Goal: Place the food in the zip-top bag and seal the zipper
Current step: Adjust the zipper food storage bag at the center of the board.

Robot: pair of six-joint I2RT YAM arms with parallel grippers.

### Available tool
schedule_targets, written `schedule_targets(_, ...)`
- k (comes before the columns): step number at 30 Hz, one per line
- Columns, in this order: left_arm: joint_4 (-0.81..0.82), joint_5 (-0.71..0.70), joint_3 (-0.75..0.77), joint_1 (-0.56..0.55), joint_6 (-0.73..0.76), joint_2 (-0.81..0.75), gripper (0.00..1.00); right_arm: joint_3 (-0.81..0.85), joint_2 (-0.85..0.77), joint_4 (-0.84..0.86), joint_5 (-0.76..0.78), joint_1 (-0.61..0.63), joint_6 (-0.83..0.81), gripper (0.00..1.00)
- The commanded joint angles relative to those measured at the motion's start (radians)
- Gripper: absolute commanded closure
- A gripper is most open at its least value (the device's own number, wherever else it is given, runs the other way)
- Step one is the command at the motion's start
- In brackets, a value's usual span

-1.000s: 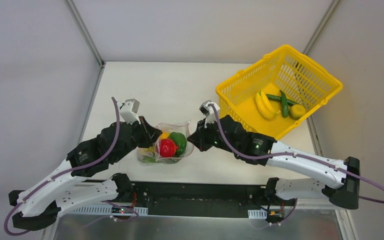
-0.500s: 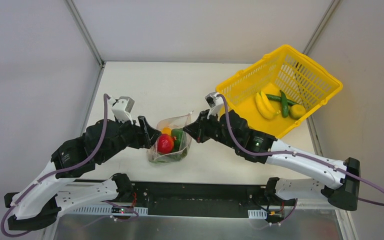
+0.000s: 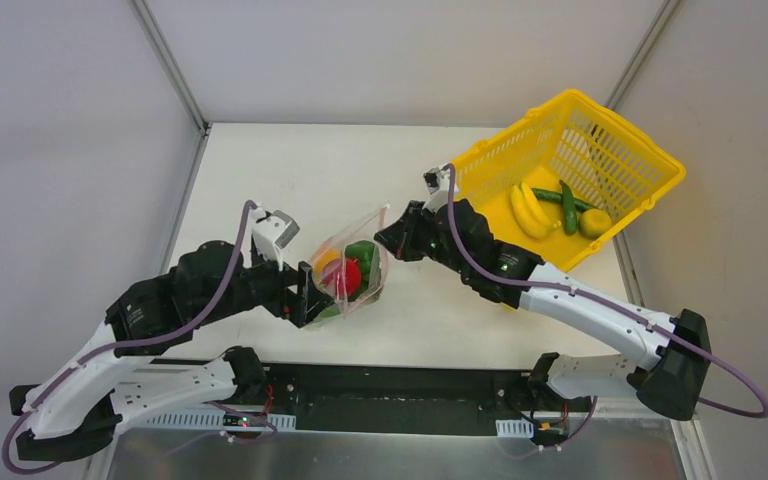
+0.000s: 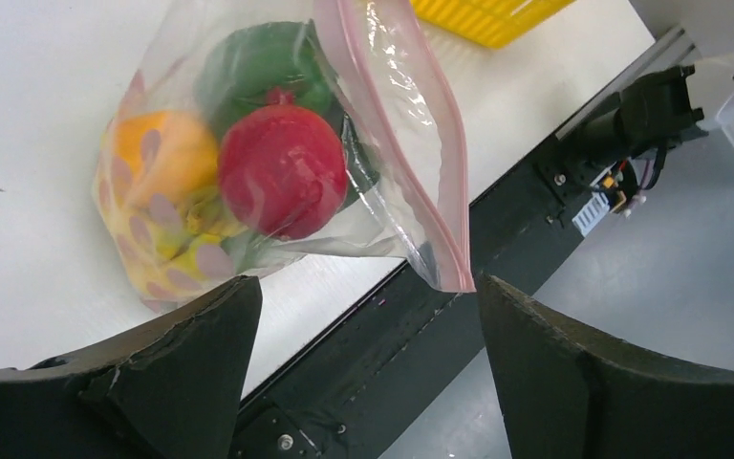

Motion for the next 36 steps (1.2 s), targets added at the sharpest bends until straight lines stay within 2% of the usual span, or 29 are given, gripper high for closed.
schedule_targets(1, 0.062, 0.071, -0.017, -0.025, 0.092, 0.044, 0.15, 0.068, -0.008, 0.043, -0.041, -0.018, 0.033, 1.0)
schedule_targets(3, 0.094, -0.018, -0.015, -0.097, 0.115, 0.056, 0.15, 0.071, -0.012, 0.041, -0.049, -0.029, 0.034, 1.0)
schedule_targets(10, 0.074, -0.478, 0.059, -0.418, 0.215, 0.19, 0.13, 0.079, -0.031, 0.029, -0.087, -0.069, 0.036, 1.0)
schedule_targets(15, 0.089, -0.709, 0.062, -0.535, 0.225, 0.252, 0.13, 0.083, -0.031, 0.02, -0.115, -0.084, 0.05, 1.0)
schedule_targets(20, 0.027, -0.923, 0.118, -0.637, 0.228, 0.383, 0.13, 0.095, -0.03, 0.02, -0.116, -0.085, 0.06, 1.0)
schedule_targets(23, -0.013, -0.972, 0.145, -0.655, 0.208, 0.429, 0.14, 0.106, -0.028, 0.02, -0.116, -0.087, 0.062, 1.0)
schedule_targets(30, -0.036, -0.893, 0.135, -0.657, 0.133, 0.427, 0.14, 0.122, -0.024, -0.012, -0.117, -0.087, 0.065, 1.0)
schedule_targets(36, -0.1, -0.928, 0.109, -0.656, 0.036, 0.43, 0.15, 0.131, -0.024, -0.015, -0.133, -0.087, 0.078, 1.0)
